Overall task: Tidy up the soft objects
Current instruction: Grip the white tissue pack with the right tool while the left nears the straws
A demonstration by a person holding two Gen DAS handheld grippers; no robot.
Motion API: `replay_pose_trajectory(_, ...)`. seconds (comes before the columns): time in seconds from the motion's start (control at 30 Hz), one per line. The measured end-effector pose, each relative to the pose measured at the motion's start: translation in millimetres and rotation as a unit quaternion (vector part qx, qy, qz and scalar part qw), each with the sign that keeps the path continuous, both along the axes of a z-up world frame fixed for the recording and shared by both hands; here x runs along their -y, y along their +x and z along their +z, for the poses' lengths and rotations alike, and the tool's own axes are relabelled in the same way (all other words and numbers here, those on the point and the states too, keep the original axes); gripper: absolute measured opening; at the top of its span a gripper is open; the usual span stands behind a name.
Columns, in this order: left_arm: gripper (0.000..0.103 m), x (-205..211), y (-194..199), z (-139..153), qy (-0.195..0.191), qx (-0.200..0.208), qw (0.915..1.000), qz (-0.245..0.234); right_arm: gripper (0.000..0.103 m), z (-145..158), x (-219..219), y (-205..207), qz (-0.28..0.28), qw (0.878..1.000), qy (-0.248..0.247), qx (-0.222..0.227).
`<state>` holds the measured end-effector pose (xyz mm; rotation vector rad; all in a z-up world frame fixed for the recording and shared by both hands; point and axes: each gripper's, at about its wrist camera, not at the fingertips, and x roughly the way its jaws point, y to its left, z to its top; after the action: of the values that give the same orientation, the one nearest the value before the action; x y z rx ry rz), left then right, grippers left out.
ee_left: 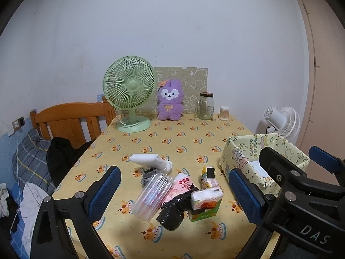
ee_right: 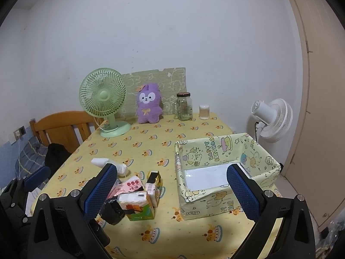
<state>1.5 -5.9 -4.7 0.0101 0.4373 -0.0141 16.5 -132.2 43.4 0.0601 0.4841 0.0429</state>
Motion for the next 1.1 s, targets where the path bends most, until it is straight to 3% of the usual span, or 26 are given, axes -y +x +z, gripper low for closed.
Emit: replay_pose_trajectory(1.1,0.095,-32.2,9.6,-31.2,0.002,-0.028,0.9994,0.022,0.102,-30.6,-39.3,12.0,0.037,0.999,0.001,-0.019)
